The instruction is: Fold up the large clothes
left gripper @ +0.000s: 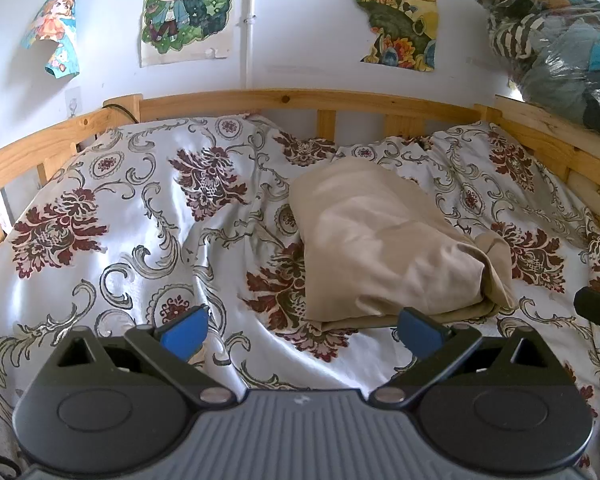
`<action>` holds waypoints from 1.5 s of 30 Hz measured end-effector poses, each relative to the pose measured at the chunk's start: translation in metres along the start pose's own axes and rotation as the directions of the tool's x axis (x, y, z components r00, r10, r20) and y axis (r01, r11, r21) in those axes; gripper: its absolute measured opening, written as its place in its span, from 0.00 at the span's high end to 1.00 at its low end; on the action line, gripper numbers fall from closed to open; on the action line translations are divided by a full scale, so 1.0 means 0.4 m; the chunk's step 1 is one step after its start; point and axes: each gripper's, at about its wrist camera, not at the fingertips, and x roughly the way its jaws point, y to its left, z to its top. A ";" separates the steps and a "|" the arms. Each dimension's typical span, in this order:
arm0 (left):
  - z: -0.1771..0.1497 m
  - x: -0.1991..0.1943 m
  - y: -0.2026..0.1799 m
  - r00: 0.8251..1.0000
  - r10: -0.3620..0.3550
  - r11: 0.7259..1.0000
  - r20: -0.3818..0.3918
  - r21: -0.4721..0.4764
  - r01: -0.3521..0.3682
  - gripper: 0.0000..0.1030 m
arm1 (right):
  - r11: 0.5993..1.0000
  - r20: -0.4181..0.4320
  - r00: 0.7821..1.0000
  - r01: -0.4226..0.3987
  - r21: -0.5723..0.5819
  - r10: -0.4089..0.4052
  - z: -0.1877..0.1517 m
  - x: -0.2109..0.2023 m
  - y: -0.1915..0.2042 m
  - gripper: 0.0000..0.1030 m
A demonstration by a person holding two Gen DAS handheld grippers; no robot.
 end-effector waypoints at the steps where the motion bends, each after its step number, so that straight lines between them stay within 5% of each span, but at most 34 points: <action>1: 0.001 0.001 0.002 1.000 -0.001 1.000 0.000 0.002 0.001 0.01 | 1.000 0.000 1.000 0.001 0.000 -0.001 -0.001 0.000 0.001 0.01; 45: 0.001 0.016 0.014 0.999 -0.010 1.000 -0.038 0.028 0.011 0.01 | 1.000 -0.007 1.000 0.011 0.016 -0.011 -0.002 0.001 -0.001 0.01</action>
